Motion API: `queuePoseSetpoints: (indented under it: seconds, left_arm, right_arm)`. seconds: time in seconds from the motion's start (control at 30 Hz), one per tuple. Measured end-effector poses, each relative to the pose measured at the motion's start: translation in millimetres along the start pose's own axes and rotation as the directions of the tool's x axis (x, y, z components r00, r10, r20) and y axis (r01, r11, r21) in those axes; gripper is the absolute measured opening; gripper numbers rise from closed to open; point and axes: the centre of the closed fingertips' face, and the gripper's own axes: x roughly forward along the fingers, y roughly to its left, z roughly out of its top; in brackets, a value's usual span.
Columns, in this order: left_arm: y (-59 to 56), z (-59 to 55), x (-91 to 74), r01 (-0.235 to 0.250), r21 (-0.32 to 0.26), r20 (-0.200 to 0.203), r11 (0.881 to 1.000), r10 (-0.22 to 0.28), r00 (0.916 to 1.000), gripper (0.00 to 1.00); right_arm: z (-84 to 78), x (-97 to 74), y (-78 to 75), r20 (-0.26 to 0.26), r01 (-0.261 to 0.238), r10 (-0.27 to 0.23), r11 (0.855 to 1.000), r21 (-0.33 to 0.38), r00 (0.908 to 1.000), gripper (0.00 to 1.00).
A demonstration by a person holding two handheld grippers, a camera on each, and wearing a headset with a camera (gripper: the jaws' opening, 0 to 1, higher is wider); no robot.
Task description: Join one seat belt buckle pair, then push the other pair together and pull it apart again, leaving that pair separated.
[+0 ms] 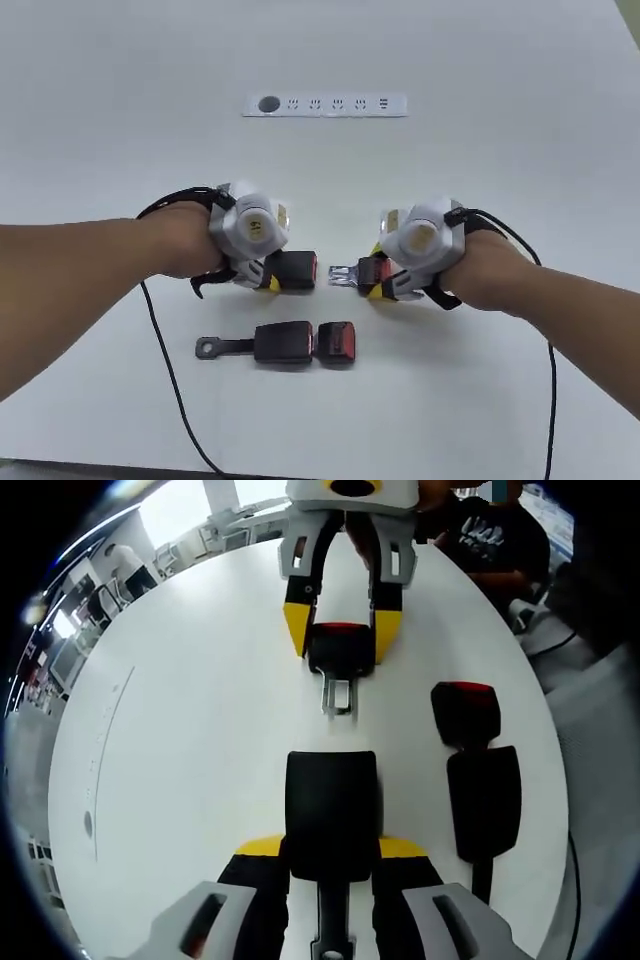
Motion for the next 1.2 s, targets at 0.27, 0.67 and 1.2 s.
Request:
queuePoseSetpoints:
  seconds: [0.27,0.67,1.2]
  left_arm:
    - [-2.7,1.8,-0.6,0.005,0.003,0.001,1.000,-0.005,1.0000,0.31]
    - [-5.3,3.1,-3.5,-0.008,-0.027,-0.002,1.000,0.008,1.0000,0.32]
    - [1.7,-5.9,-40.4,-0.199,-0.103,-0.016,0.974,0.199,0.9799,0.44]
  right_arm:
    - [-61.6,-38.4,1.2,-0.026,0.023,-0.021,0.997,0.080,0.9994,0.36]
    - [-111.5,-79.6,9.2,-0.092,0.077,-0.061,0.979,0.188,0.9939,0.36]
    - [-111.2,-97.0,7.7,-0.129,0.216,-0.203,0.971,0.104,0.9707,0.65]
